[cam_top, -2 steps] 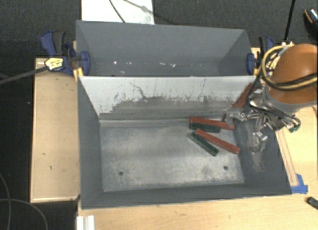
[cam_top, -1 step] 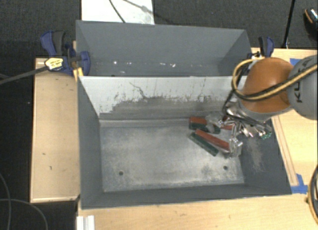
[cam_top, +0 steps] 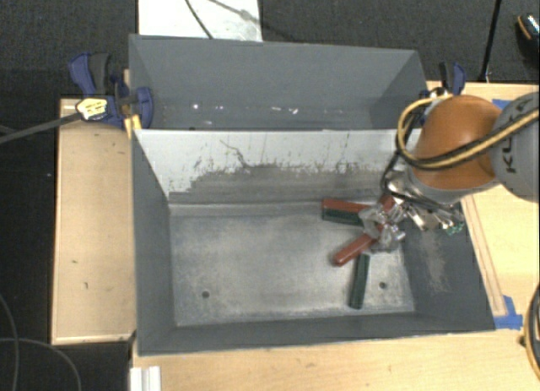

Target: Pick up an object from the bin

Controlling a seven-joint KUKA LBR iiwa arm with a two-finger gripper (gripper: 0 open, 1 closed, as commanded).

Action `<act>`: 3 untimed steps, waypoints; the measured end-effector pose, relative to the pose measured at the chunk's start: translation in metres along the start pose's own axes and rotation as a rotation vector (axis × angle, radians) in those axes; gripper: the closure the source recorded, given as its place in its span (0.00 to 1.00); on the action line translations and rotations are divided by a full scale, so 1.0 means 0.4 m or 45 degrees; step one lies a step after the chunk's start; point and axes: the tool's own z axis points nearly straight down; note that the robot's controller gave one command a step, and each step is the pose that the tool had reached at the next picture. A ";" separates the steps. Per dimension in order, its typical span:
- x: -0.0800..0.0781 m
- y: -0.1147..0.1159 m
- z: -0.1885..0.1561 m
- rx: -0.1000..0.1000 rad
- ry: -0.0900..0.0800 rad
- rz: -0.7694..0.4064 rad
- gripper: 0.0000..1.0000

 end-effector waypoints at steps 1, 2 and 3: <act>-0.016 0.089 -0.410 0.006 -0.004 -0.567 1.00; -0.013 0.090 -0.403 -0.001 0.000 -0.561 0.00; -0.011 0.101 0.010 -0.006 0.008 -0.137 0.00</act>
Offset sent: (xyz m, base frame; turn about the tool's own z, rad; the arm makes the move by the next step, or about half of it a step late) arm -0.0144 0.0331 0.1605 -0.4461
